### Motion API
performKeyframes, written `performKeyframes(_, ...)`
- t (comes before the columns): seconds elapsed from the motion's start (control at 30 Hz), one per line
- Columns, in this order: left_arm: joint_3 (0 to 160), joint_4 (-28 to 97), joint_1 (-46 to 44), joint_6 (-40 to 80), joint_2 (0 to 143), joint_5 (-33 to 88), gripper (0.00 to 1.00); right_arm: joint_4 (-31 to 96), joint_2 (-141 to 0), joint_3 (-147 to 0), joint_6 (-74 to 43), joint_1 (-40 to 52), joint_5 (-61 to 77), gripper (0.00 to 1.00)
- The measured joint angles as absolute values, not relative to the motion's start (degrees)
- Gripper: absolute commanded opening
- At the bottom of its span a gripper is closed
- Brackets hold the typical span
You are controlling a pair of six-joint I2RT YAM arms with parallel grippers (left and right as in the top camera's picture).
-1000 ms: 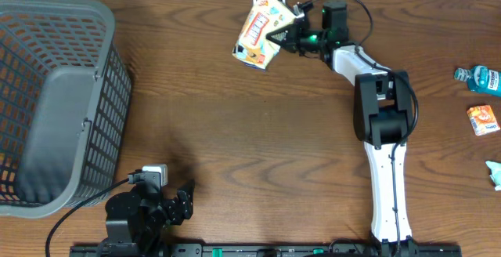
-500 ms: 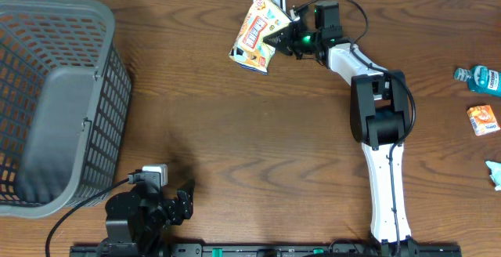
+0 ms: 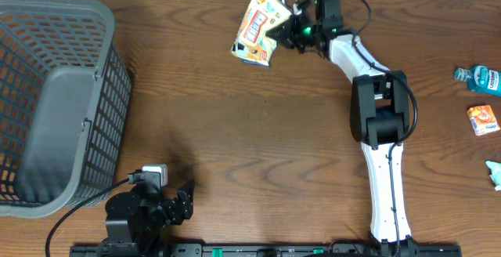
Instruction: Scan the item barcode
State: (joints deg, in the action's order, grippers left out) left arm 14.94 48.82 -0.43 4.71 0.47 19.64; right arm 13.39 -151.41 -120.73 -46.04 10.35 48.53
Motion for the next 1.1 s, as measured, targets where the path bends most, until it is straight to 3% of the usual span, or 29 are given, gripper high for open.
performKeyframes(0.3, 14.9, 48.8, -0.4, 4.7, 0.5, 19.6, 0.80, 26.1, -151.5, -131.9, -45.8, 10.3, 42.8, 0.01)
performKeyframes(0.67, 14.9, 48.8, -0.4, 4.7, 0.5, 19.6, 0.80, 32.8, -151.5, -132.4, -45.6, 10.4, 40.3, 0.01)
performKeyframes(1.1, 14.9, 48.8, -0.4, 4.7, 0.5, 19.6, 0.80, 57.6, -146.1, -131.5, -35.0, 11.6, 26.7, 0.01)
